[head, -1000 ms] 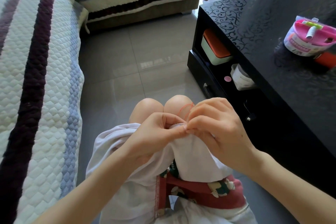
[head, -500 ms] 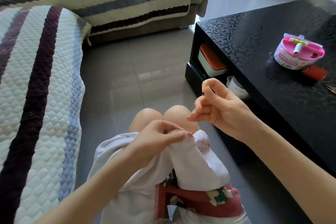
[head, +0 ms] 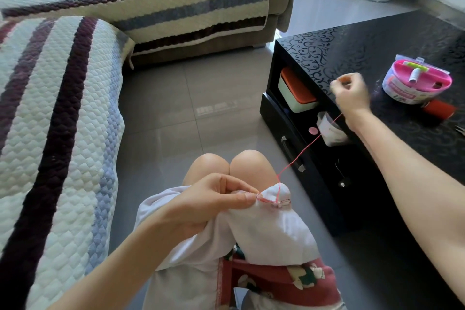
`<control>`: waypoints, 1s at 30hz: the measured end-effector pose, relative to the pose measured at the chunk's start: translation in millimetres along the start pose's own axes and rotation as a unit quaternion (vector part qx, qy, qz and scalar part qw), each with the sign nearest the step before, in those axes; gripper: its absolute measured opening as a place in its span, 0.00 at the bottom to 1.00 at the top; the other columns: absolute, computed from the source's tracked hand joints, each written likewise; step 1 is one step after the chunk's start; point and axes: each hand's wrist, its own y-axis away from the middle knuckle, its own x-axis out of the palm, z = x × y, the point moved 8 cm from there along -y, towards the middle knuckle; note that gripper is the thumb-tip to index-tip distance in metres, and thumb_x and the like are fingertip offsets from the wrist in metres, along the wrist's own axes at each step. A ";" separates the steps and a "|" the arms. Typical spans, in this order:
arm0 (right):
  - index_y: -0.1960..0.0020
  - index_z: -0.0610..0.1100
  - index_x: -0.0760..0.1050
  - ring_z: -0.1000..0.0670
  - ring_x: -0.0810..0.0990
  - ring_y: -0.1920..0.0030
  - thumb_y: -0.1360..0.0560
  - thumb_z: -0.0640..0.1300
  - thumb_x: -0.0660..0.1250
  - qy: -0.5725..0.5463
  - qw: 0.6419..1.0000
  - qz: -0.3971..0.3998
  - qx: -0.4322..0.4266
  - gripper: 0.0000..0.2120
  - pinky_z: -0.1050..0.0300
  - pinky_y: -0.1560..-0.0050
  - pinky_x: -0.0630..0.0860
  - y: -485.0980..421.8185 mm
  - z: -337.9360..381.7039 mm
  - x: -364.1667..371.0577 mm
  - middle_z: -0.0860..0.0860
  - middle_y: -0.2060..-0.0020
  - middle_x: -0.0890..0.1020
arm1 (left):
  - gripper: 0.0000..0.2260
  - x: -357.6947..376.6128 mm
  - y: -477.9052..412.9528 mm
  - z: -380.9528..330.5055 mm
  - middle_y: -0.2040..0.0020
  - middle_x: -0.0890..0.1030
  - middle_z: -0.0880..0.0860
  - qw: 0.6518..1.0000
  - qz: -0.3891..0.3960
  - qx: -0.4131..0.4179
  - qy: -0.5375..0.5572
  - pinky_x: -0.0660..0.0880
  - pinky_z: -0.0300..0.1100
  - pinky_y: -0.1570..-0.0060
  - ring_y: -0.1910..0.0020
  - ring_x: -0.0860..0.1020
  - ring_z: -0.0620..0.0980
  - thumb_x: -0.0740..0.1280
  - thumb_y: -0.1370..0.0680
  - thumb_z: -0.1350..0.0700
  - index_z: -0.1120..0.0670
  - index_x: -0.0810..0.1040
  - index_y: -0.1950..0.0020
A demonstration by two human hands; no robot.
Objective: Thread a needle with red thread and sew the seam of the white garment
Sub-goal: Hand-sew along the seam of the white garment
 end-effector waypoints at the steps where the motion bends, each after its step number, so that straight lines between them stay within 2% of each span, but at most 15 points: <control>1: 0.53 0.49 0.75 0.52 0.77 0.55 0.29 0.50 0.67 0.007 0.996 0.088 -0.025 0.07 0.53 0.53 0.76 19.9 16.8 17.4 0.53 0.59 0.77 | 0.10 -1.3 0.3 -0.3 0.53 0.83 0.57 1.000 -0.003 0.003 0.001 0.72 0.39 0.44 0.51 0.79 0.46 0.71 0.30 0.55 0.59 0.85 0.53; 3: 0.51 0.46 0.79 0.63 0.77 0.61 0.25 0.45 0.69 0.006 0.947 0.315 -0.062 0.05 0.69 0.62 0.73 84.8 44.3 52.4 0.55 0.62 0.79 | 0.11 -3.0 0.1 -0.1 0.52 0.83 0.58 1.000 -0.008 0.003 0.003 0.72 0.40 0.44 0.51 0.79 0.47 0.71 0.30 0.56 0.60 0.84 0.52; 4: 0.50 0.43 0.80 0.66 0.76 0.64 0.24 0.41 0.68 0.007 0.906 0.414 -0.082 0.05 0.74 0.64 0.70 122.6 56.2 63.2 0.58 0.64 0.80 | 0.11 -3.9 -0.5 -0.2 0.51 0.83 0.60 1.000 -0.011 0.002 0.002 0.71 0.41 0.44 0.50 0.78 0.47 0.71 0.30 0.56 0.61 0.84 0.51; 5: 0.49 0.41 0.81 0.67 0.76 0.64 0.24 0.39 0.67 0.008 0.867 0.489 -0.096 0.05 0.74 0.64 0.69 154.3 61.0 68.8 0.59 0.66 0.81 | 0.12 -4.4 -0.9 -0.5 0.50 0.83 0.61 1.000 -0.012 0.002 0.000 0.71 0.41 0.43 0.50 0.78 0.48 0.71 0.30 0.55 0.61 0.84 0.51; 7: 0.50 0.42 0.82 0.65 0.78 0.61 0.24 0.41 0.69 0.014 0.809 0.577 -0.109 0.06 0.73 0.59 0.70 197.2 62.5 71.1 0.60 0.65 0.82 | 0.11 -3.7 -0.7 -1.9 0.51 0.83 0.60 1.000 -0.009 0.002 0.001 0.71 0.40 0.44 0.51 0.78 0.47 0.71 0.30 0.55 0.60 0.84 0.52; 10: 0.53 0.44 0.83 0.56 0.79 0.58 0.27 0.50 0.69 0.016 0.784 0.611 -0.109 0.10 0.60 0.53 0.72 214.2 57.7 72.6 0.52 0.61 0.83 | 0.09 -1.4 -0.5 -4.4 0.54 0.84 0.56 1.000 -0.004 0.006 -0.004 0.71 0.34 0.48 0.52 0.78 0.44 0.70 0.30 0.56 0.59 0.85 0.53; 12: 0.56 0.42 0.82 0.53 0.76 0.60 0.27 0.49 0.70 -0.004 0.785 0.610 -0.104 0.10 0.55 0.55 0.70 215.2 57.2 73.3 0.47 0.62 0.81 | 0.09 0.0 -0.3 -6.0 0.55 0.84 0.53 1.000 0.002 0.010 -0.004 0.72 0.32 0.51 0.53 0.79 0.42 0.70 0.29 0.56 0.59 0.85 0.53; 14: 0.58 0.38 0.80 0.54 0.74 0.62 0.26 0.45 0.70 -0.032 0.793 0.600 -0.102 0.10 0.59 0.58 0.69 212.6 59.6 73.2 0.47 0.65 0.78 | 0.08 -0.2 -1.0 -5.4 0.56 0.84 0.53 1.000 -0.001 0.005 0.002 0.72 0.32 0.51 0.54 0.79 0.42 0.70 0.30 0.56 0.57 0.85 0.54; 16: 0.62 0.38 0.78 0.57 0.73 0.64 0.25 0.40 0.70 -0.046 0.813 0.573 -0.093 0.08 0.65 0.62 0.68 203.7 59.4 75.1 0.50 0.68 0.77 | 0.09 -1.1 -0.9 -4.3 0.57 0.83 0.54 1.000 -0.008 0.000 0.005 0.73 0.34 0.50 0.54 0.78 0.44 0.71 0.30 0.56 0.58 0.85 0.54; 18: 0.64 0.45 0.78 0.58 0.72 0.66 0.25 0.36 0.69 -0.020 0.856 0.504 -0.113 0.09 0.65 0.63 0.68 185.0 57.4 77.1 0.53 0.69 0.77 | 0.10 -2.0 -0.5 -2.9 0.56 0.83 0.55 1.000 -0.013 -0.003 0.005 0.73 0.36 0.49 0.54 0.78 0.45 0.71 0.30 0.56 0.59 0.85 0.53; 20: 0.64 0.49 0.77 0.57 0.74 0.66 0.25 0.37 0.69 0.030 0.897 0.415 -0.151 0.11 0.61 0.63 0.70 163.0 53.1 77.0 0.53 0.69 0.78 | 0.10 -1.6 0.2 -2.2 0.57 0.83 0.55 1.000 -0.011 -0.007 0.016 0.74 0.35 0.51 0.55 0.79 0.45 0.71 0.30 0.56 0.60 0.84 0.53; 23: 0.63 0.49 0.76 0.54 0.76 0.63 0.25 0.41 0.68 0.122 0.927 0.304 -0.182 0.09 0.55 0.61 0.70 136.3 40.4 74.6 0.55 0.69 0.78 | 0.09 0.2 1.2 -2.0 0.57 0.84 0.53 1.000 -0.005 -0.012 0.028 0.75 0.34 0.52 0.56 0.80 0.44 0.71 0.30 0.57 0.60 0.84 0.53; 25: 0.58 0.47 0.78 0.52 0.76 0.59 0.24 0.44 0.67 0.208 0.927 0.240 -0.199 0.05 0.57 0.58 0.67 124.9 30.4 72.8 0.56 0.66 0.77 | 0.09 0.9 2.2 -2.2 0.58 0.84 0.53 1.000 -0.004 -0.015 0.026 0.75 0.34 0.51 0.56 0.80 0.44 0.71 0.31 0.57 0.59 0.84 0.53; 30: 0.49 0.42 0.78 0.43 0.79 0.48 0.22 0.45 0.63 0.349 0.903 0.158 -0.195 0.08 0.53 0.54 0.69 105.2 -0.5 76.0 0.47 0.53 0.82 | 0.07 5.9 5.4 -4.2 0.60 0.84 0.51 0.999 0.014 -0.020 0.038 0.75 0.32 0.55 0.59 0.81 0.42 0.70 0.30 0.58 0.58 0.85 0.56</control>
